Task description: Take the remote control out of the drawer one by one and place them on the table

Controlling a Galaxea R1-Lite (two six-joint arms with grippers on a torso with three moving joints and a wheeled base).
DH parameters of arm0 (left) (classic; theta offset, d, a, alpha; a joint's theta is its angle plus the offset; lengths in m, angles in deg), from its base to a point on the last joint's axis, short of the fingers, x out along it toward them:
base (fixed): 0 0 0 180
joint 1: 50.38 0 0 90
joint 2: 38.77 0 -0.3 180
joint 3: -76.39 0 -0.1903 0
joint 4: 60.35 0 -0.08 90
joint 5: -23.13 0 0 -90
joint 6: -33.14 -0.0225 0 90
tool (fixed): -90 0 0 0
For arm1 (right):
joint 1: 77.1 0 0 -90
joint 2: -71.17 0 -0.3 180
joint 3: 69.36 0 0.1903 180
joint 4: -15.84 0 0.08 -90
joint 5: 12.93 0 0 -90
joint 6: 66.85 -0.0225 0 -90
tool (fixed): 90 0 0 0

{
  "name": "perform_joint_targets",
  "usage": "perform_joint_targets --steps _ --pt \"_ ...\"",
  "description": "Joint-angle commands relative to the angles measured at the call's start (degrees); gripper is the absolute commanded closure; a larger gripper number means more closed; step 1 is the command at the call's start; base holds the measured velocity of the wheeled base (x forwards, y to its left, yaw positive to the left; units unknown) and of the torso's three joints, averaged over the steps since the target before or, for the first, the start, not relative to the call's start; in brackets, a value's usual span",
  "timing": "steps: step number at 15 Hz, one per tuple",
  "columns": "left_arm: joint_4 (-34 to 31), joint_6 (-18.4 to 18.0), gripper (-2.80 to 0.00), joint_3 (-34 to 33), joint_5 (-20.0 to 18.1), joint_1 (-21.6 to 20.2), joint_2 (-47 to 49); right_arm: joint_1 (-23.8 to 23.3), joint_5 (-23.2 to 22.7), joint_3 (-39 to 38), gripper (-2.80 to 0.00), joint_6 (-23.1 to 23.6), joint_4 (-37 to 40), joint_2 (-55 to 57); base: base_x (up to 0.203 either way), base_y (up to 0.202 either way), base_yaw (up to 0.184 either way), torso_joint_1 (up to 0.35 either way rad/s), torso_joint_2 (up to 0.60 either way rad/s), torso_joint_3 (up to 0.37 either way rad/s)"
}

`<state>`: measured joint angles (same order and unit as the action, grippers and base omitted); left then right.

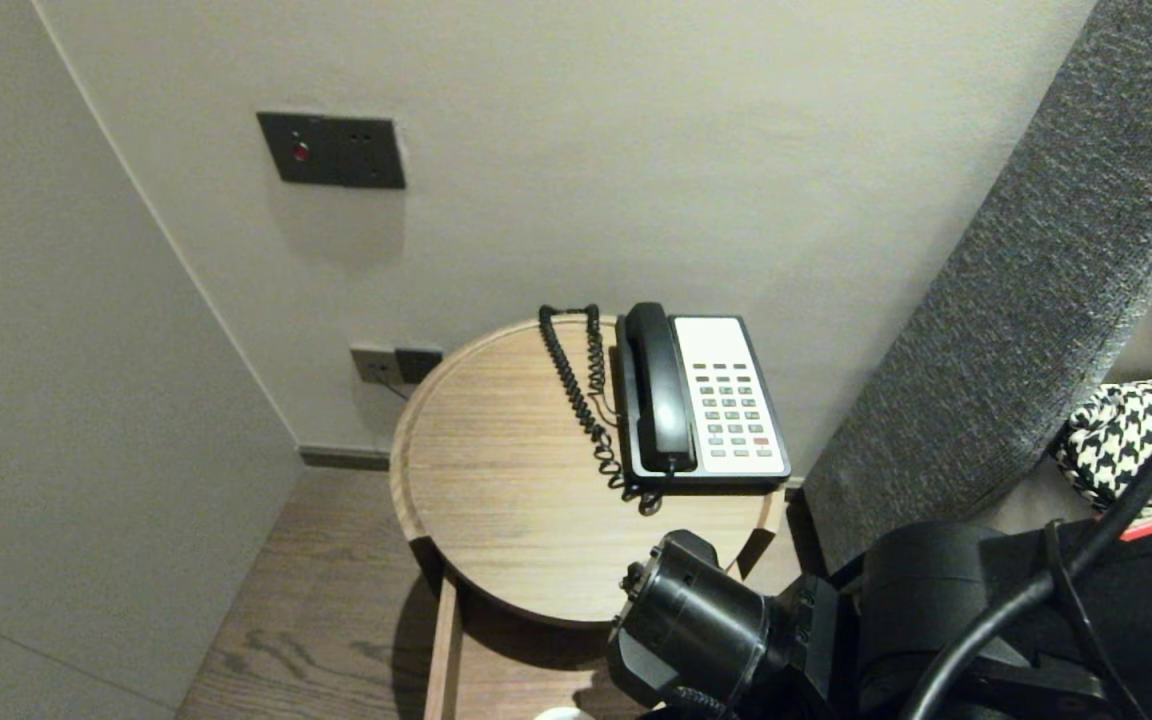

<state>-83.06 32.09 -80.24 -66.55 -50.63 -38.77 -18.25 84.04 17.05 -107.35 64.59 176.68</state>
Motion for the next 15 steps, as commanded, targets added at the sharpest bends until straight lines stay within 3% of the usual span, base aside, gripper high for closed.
perform_joint_targets --steps 1,15 --pt "0.04 -0.01 0.00 0.00 0.03 -0.02 -0.09 0.23 -0.03 -0.28 -2.80 -0.19 -0.07 -0.56 0.000 0.000 0.000 0.000 0.00 0.000" --pt "0.04 -0.01 0.00 0.00 0.03 -0.02 -0.09 2.25 -0.89 4.41 -2.80 0.40 -3.31 4.12 0.000 0.000 0.000 0.000 0.00 0.000"
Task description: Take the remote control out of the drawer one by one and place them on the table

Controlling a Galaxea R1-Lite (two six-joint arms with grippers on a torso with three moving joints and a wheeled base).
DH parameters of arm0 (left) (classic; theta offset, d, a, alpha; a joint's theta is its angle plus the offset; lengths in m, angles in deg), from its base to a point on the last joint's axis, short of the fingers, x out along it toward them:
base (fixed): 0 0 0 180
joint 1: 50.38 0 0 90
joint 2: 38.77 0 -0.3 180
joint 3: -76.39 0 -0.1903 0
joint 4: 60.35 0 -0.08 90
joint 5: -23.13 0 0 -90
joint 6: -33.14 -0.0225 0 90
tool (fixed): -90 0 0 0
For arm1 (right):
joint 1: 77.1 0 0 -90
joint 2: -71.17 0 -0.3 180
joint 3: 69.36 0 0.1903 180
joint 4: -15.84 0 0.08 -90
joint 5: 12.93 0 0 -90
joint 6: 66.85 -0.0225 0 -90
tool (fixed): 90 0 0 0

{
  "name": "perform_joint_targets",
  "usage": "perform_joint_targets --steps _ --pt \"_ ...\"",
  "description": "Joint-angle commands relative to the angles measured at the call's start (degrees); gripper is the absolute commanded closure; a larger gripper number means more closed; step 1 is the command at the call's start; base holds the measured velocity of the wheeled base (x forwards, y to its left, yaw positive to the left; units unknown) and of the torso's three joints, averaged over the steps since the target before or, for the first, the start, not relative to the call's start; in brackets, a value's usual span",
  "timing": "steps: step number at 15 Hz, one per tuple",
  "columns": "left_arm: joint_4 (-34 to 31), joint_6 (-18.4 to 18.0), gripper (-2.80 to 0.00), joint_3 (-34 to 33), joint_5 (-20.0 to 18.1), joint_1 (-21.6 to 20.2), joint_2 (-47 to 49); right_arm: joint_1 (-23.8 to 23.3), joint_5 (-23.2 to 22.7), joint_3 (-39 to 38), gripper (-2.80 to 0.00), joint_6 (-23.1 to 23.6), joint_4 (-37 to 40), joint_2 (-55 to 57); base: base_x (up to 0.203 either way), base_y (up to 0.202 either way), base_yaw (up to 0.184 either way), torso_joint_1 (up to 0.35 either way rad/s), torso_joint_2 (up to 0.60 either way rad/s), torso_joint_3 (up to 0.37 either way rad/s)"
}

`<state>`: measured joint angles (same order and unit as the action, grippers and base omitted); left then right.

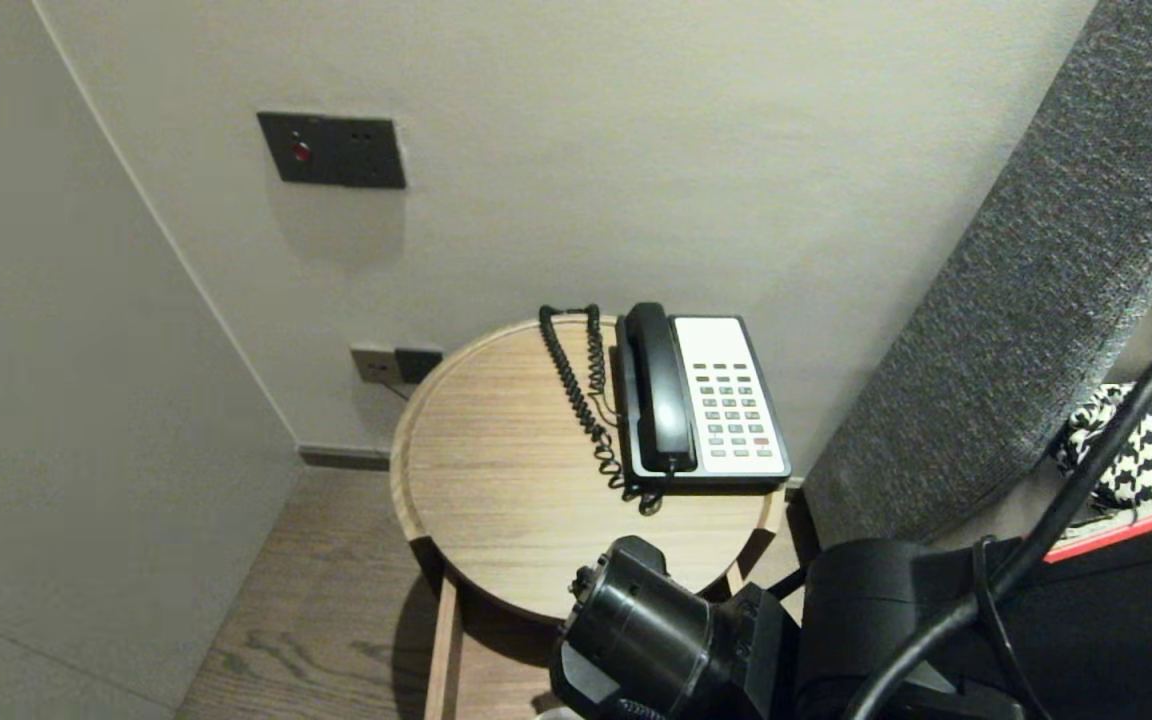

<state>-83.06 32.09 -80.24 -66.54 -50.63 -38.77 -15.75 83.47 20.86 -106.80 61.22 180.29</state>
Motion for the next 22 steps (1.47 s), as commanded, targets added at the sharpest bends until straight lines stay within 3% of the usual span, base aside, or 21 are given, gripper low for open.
perform_joint_targets --steps 1,4,5,22 --pt "0.04 -0.01 0.00 0.00 0.02 -0.02 -0.09 -0.38 -2.16 1.03 -2.80 -0.05 -0.03 0.69 0.000 0.000 0.000 0.000 0.00 0.000" --pt "0.04 -0.01 0.00 0.00 0.02 -0.02 -0.09 -2.83 -10.35 4.27 -2.80 0.26 -0.25 1.12 0.000 0.000 0.000 0.000 0.00 0.000" --pt "0.04 -0.01 0.00 0.00 0.02 -0.02 -0.09 -3.15 -11.16 4.89 -2.80 0.27 -0.22 1.79 0.000 0.000 0.000 0.000 0.00 0.000" --pt "0.04 -0.01 0.00 0.00 0.02 -0.02 -0.09 -3.69 -12.03 8.03 -2.80 0.49 -0.31 8.47 0.000 0.000 0.000 0.000 0.00 0.000"
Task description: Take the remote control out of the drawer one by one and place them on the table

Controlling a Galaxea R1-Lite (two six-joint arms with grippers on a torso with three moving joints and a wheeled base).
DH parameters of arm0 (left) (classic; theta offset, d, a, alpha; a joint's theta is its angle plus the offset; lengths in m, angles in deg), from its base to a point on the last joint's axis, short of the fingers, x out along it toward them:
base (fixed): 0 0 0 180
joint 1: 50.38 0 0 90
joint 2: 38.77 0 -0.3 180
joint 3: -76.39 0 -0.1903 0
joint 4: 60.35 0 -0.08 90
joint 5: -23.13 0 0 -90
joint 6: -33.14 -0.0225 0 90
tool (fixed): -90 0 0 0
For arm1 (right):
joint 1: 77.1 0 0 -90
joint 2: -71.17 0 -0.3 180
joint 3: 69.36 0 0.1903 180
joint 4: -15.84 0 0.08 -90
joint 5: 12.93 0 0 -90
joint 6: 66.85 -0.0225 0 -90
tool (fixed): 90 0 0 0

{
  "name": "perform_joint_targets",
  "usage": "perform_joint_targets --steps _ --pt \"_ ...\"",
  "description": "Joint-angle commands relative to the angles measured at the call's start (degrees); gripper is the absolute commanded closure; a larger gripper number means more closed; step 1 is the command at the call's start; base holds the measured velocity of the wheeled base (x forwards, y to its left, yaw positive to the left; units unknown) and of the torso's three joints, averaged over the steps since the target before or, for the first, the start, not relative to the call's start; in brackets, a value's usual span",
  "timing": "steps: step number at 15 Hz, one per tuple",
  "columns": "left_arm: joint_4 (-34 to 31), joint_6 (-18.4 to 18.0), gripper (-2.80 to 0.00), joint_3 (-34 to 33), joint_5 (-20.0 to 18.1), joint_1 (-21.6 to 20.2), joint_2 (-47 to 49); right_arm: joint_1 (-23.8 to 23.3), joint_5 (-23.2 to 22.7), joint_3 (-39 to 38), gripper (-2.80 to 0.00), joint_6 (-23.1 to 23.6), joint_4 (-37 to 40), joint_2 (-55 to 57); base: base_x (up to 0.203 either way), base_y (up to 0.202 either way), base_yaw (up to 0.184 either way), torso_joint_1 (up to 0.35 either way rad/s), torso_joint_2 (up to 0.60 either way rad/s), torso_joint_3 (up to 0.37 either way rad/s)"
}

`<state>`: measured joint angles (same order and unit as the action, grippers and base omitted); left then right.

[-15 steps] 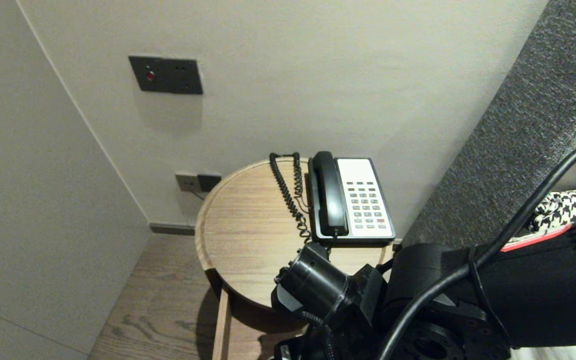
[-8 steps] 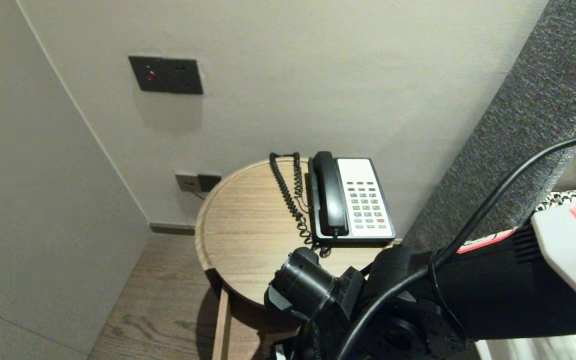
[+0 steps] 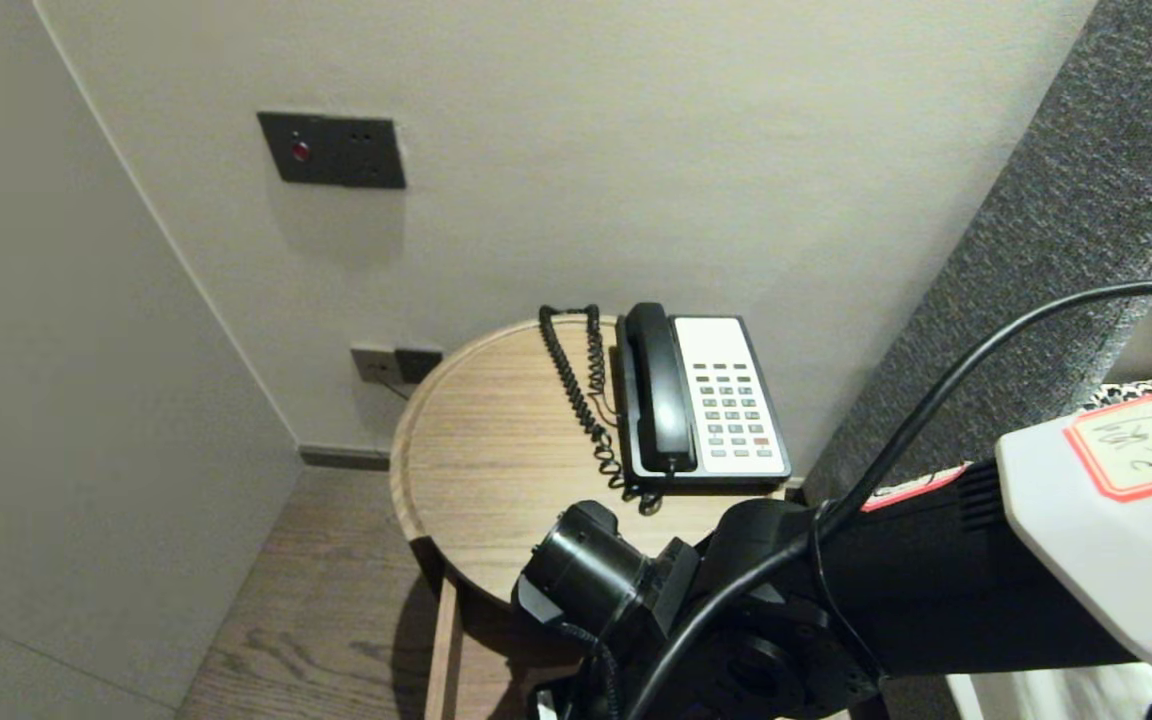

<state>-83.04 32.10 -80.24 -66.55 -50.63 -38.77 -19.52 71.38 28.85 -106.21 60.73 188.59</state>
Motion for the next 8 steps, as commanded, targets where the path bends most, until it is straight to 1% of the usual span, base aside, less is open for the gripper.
perform_joint_targets --steps 1,5,8 --pt "0.02 -0.01 0.00 0.00 0.03 -0.02 -0.09 0.01 0.07 0.05 -2.80 0.06 0.27 0.09 0.000 0.000 0.000 0.000 0.00 0.000" --pt "0.02 -0.01 0.00 0.00 0.03 -0.02 -0.09 0.03 0.07 2.17 -2.80 0.44 1.44 0.66 0.000 0.000 0.000 0.000 0.00 0.000" --pt "0.02 -0.01 0.00 0.00 0.03 -0.02 -0.09 0.32 0.16 5.04 -2.80 0.37 4.98 1.32 0.000 0.000 0.000 0.000 0.00 0.000"
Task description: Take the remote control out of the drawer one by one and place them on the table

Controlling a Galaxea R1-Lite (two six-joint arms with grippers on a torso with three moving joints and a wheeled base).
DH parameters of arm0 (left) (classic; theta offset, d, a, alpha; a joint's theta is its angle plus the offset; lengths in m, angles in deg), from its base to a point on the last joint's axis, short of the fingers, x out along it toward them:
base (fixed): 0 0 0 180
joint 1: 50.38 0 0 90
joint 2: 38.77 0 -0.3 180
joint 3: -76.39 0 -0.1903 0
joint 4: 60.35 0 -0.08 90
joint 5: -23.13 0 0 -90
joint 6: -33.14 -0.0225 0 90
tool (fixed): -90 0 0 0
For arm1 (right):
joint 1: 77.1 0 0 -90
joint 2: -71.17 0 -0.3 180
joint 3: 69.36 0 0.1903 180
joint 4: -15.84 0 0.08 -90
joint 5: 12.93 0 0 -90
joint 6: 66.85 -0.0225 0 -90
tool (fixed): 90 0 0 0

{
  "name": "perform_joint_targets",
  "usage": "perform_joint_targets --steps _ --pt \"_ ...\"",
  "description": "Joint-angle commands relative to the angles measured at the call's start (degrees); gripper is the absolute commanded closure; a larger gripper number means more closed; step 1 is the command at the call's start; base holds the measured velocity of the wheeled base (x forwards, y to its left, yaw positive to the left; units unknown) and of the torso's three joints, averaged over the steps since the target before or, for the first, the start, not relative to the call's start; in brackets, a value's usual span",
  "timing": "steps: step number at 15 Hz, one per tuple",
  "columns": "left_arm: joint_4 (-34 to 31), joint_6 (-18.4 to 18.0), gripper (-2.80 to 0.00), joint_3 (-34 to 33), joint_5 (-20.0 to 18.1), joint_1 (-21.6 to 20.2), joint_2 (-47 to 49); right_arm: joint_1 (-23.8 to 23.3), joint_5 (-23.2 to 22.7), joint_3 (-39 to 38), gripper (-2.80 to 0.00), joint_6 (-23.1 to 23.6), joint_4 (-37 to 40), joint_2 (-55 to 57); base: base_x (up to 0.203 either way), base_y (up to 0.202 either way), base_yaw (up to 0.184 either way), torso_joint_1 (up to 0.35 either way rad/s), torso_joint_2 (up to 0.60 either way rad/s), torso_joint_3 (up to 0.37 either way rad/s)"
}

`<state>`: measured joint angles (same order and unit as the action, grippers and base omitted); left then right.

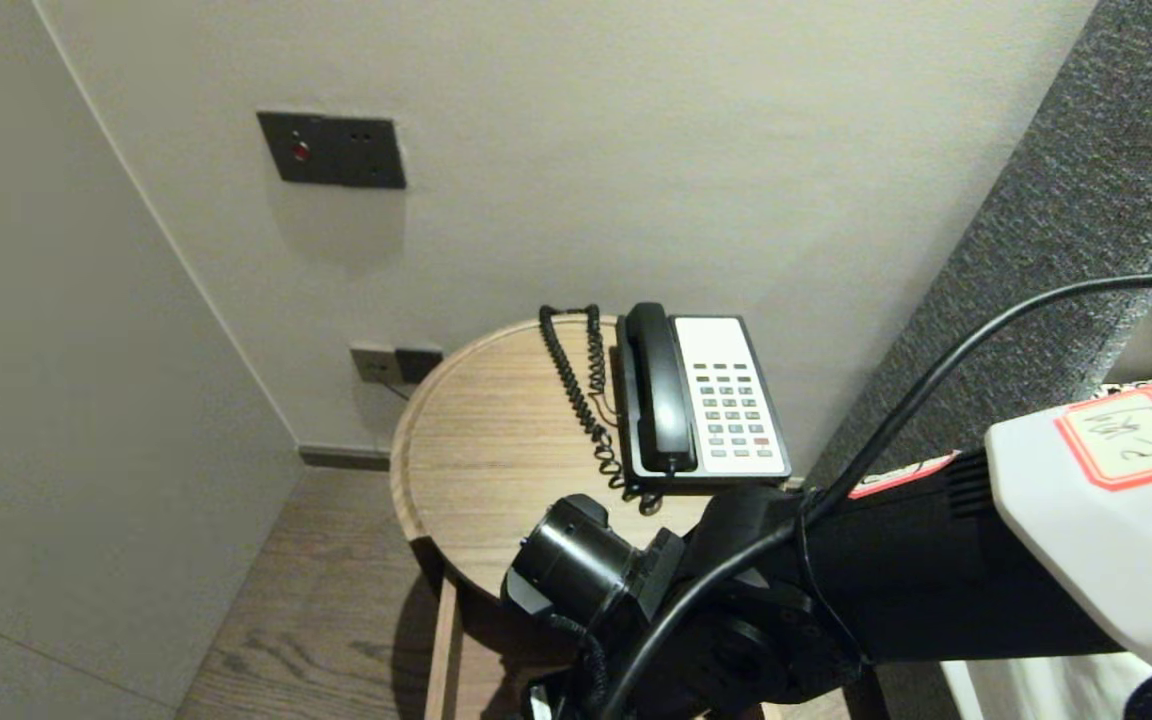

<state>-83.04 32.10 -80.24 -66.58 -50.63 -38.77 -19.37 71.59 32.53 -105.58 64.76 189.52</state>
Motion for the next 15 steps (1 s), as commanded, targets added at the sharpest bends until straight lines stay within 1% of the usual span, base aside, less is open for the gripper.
perform_joint_targets --steps 1,8,15 --pt "0.02 -0.02 0.00 0.00 0.05 -0.02 -0.09 0.38 -0.02 2.32 -2.80 -0.29 1.65 0.47 0.000 0.000 0.000 0.000 0.00 0.000" --pt "0.02 -0.02 0.00 0.00 0.05 -0.02 -0.09 0.54 0.69 3.21 -2.80 -0.29 5.34 1.92 0.000 0.000 0.000 0.000 0.00 0.000" --pt "0.02 -0.02 0.00 0.00 0.05 -0.02 -0.09 0.63 1.35 7.09 -2.80 -0.47 7.14 5.48 0.000 0.000 0.000 0.000 0.00 0.000"
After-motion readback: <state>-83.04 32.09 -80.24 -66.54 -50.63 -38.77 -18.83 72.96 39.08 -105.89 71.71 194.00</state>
